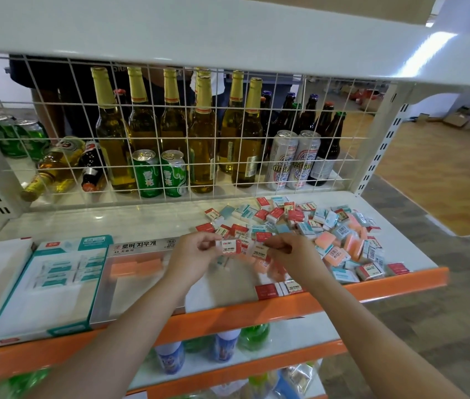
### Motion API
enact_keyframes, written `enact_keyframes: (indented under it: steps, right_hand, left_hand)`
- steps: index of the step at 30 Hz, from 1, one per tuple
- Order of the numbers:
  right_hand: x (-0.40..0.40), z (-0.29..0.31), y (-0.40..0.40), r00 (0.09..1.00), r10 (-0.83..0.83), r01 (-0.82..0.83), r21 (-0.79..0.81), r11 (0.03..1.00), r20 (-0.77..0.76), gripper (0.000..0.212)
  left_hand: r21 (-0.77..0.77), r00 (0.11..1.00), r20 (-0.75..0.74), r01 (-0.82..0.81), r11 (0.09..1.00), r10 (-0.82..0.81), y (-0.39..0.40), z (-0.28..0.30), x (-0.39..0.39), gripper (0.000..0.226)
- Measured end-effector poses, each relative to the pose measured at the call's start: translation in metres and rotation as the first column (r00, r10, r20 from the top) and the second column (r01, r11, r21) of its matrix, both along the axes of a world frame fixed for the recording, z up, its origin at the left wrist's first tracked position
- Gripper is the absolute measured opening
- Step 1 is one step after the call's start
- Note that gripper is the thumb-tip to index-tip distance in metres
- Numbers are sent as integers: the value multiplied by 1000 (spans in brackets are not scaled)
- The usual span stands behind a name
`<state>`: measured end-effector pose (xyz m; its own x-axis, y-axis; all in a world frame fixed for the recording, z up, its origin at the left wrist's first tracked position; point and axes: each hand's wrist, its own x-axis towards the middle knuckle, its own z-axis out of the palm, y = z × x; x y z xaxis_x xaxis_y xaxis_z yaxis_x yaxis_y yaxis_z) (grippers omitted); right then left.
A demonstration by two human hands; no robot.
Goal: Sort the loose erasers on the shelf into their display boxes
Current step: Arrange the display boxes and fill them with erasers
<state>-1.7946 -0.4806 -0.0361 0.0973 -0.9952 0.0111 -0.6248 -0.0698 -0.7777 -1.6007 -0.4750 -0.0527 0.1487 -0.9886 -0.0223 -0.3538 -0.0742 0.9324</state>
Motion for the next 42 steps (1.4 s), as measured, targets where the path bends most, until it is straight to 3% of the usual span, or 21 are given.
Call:
enact_keyframes:
  steps: [3, 7, 13, 25, 34, 42]
  right_hand:
    - [1, 7, 0, 987, -39, 43, -21, 999, 157, 24]
    - [5, 14, 2, 973, -40, 49, -34, 998, 227, 25]
    - [12, 13, 7, 989, 38, -37, -13, 999, 146, 26]
    - [51, 13, 9, 977, 157, -154, -33, 987, 143, 22]
    - [143, 17, 18, 950, 251, -239, -83, 967, 186, 19]
    - [253, 17, 36, 932, 282, -278, -52, 959, 226, 18]
  left_hand:
    - [5, 986, -163, -43, 999, 43, 4, 5, 2, 20]
    - [28, 981, -189, -33, 999, 38, 13, 11, 6, 19]
    - [43, 1000, 10, 15, 999, -16, 28, 14, 11, 21]
    - [-66, 969, 192, -148, 987, 158, 51, 16, 44, 24]
    - [-142, 904, 328, -239, 961, 273, 73, 27, 132, 19]
    - [-149, 858, 439, -222, 964, 265, 101, 37, 234, 24]
